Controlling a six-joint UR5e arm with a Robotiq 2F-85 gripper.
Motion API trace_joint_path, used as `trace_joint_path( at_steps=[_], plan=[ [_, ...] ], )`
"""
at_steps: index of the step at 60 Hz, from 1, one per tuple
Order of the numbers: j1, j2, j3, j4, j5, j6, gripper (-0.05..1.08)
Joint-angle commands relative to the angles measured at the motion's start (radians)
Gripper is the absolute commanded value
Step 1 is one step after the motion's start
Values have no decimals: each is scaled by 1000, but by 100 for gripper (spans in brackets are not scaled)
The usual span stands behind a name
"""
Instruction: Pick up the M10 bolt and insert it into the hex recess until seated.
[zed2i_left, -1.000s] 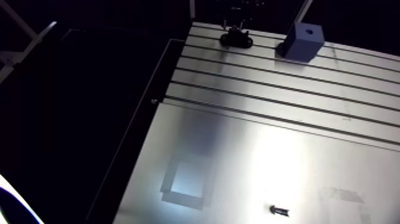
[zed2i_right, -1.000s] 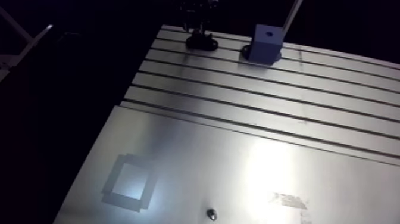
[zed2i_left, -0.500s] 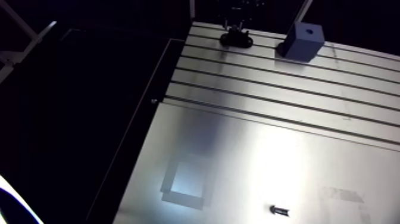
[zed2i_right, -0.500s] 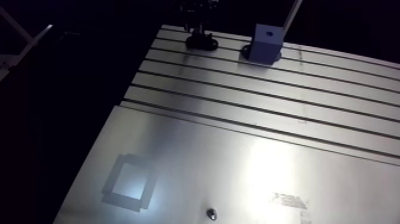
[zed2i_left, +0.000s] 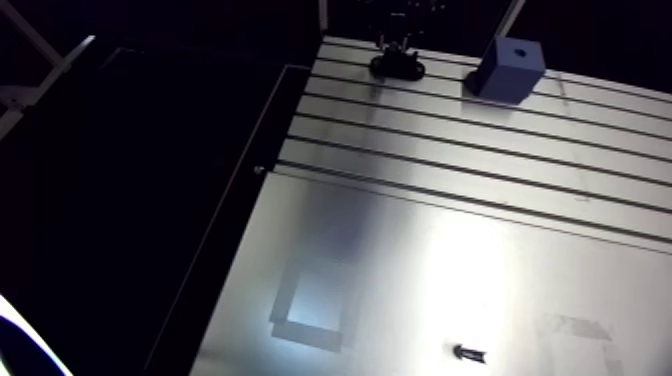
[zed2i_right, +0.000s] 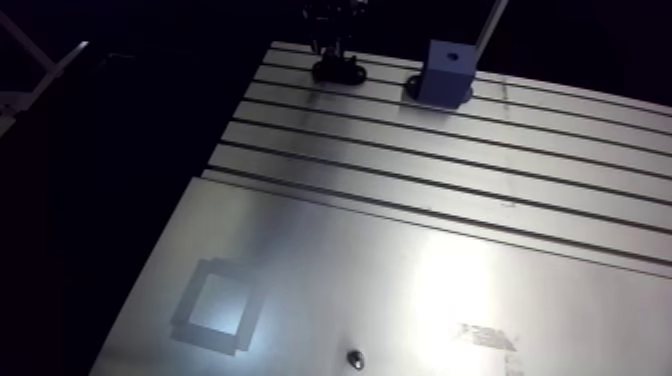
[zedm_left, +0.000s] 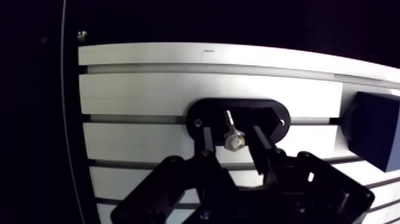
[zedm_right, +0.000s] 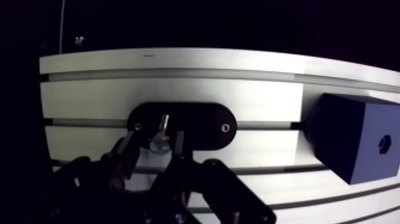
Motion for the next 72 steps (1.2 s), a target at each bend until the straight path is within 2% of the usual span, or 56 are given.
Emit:
trace_joint_path(
  at_steps=[1, 72],
  plan=[
    [0, -1, -1, 0, 0, 0, 57],
    [0, 5, -2, 8, 0, 0, 63]
  ],
)
